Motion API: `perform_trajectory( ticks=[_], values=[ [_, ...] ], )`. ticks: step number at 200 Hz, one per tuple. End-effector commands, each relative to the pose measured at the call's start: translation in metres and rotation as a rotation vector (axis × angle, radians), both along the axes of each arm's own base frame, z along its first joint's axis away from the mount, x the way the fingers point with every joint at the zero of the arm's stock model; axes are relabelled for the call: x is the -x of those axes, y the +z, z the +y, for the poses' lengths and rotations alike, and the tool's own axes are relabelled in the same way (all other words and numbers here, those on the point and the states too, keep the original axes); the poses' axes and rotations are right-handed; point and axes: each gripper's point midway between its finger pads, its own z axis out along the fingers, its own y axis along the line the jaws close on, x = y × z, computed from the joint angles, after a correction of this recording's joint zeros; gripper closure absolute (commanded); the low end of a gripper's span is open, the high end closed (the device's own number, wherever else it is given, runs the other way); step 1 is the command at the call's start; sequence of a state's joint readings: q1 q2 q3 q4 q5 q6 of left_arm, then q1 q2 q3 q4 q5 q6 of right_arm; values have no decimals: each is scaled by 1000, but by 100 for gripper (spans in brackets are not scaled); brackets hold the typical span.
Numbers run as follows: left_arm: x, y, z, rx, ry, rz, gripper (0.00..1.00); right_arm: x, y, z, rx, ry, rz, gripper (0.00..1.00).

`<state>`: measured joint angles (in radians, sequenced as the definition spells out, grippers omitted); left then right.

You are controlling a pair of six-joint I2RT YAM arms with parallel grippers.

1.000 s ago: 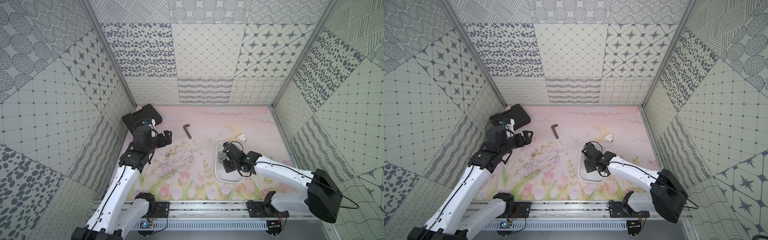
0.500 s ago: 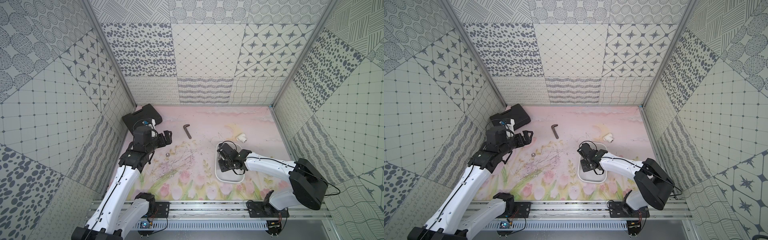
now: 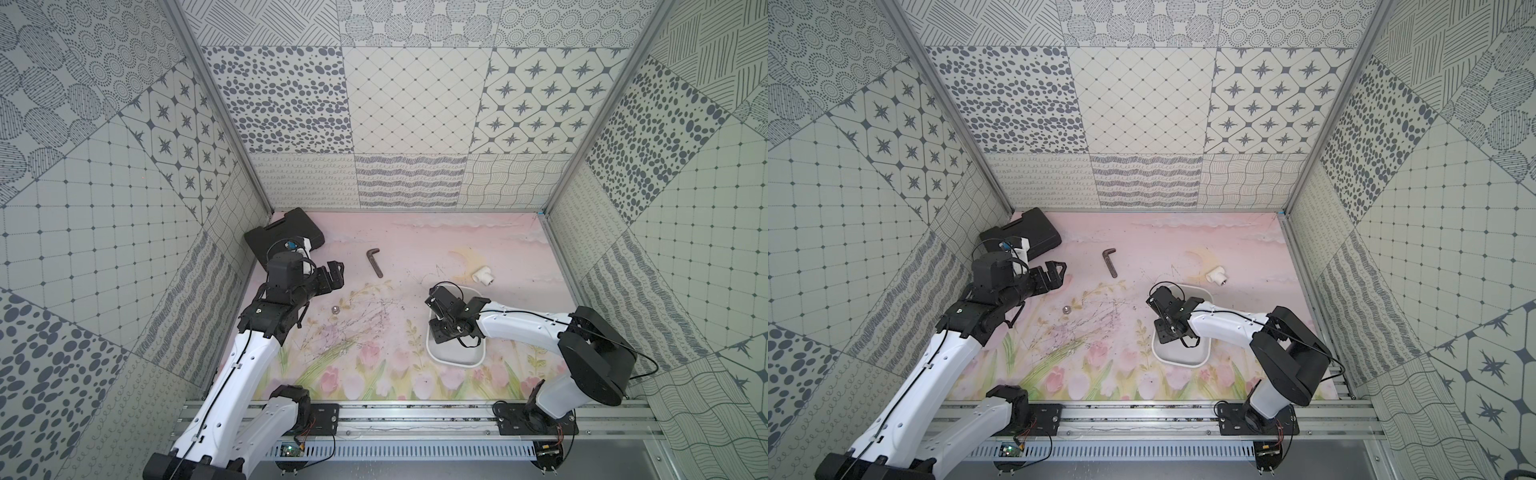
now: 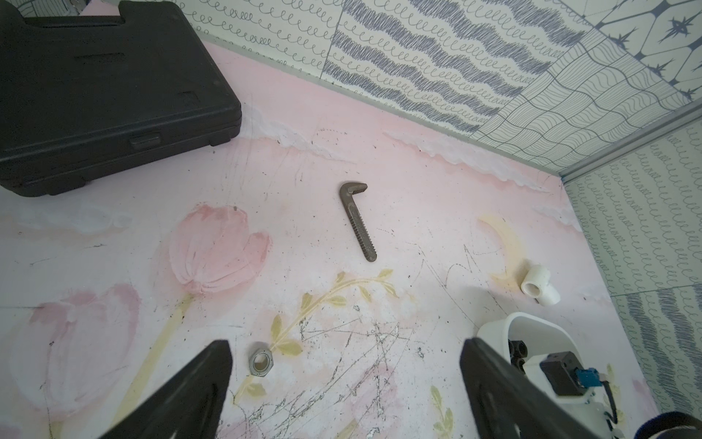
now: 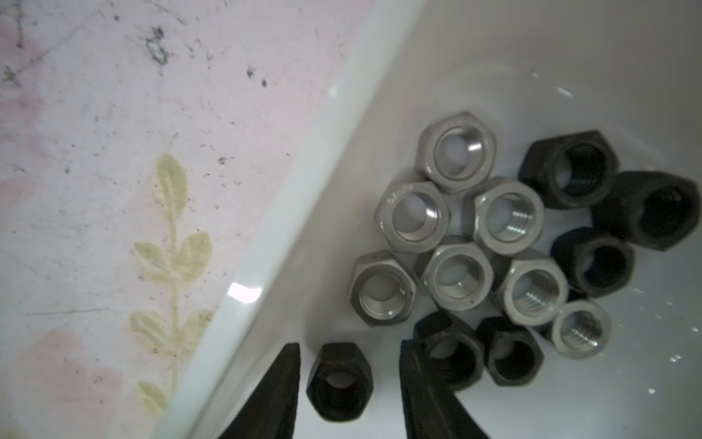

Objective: Put the nuts on the desktop into the storage box
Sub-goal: Place the nut in the storage box.

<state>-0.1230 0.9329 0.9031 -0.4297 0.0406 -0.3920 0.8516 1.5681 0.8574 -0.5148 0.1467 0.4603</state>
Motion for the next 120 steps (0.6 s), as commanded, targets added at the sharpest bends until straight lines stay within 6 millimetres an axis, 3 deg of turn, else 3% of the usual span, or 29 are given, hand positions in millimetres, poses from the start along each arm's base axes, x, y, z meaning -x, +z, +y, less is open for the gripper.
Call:
perform_trajectory(
  ticks=[1,33,58,85,120],
  values=[
    [-4,6,0,-7,-1,-26,1,-16,32,8,-44,-7,-98,51],
    [-4,7,0,-7,0,-28,1,-25,80,12,-90,9,-207,50],
    [-4,5,0,-4,0,-25,1,-32,118,35,-159,63,-265,49],
    [-3,5,1,-4,3,-25,1,-35,132,88,-226,173,-276,47],
    [-3,4,3,-6,17,-21,1,-31,115,179,-300,341,-261,35]
  ],
)
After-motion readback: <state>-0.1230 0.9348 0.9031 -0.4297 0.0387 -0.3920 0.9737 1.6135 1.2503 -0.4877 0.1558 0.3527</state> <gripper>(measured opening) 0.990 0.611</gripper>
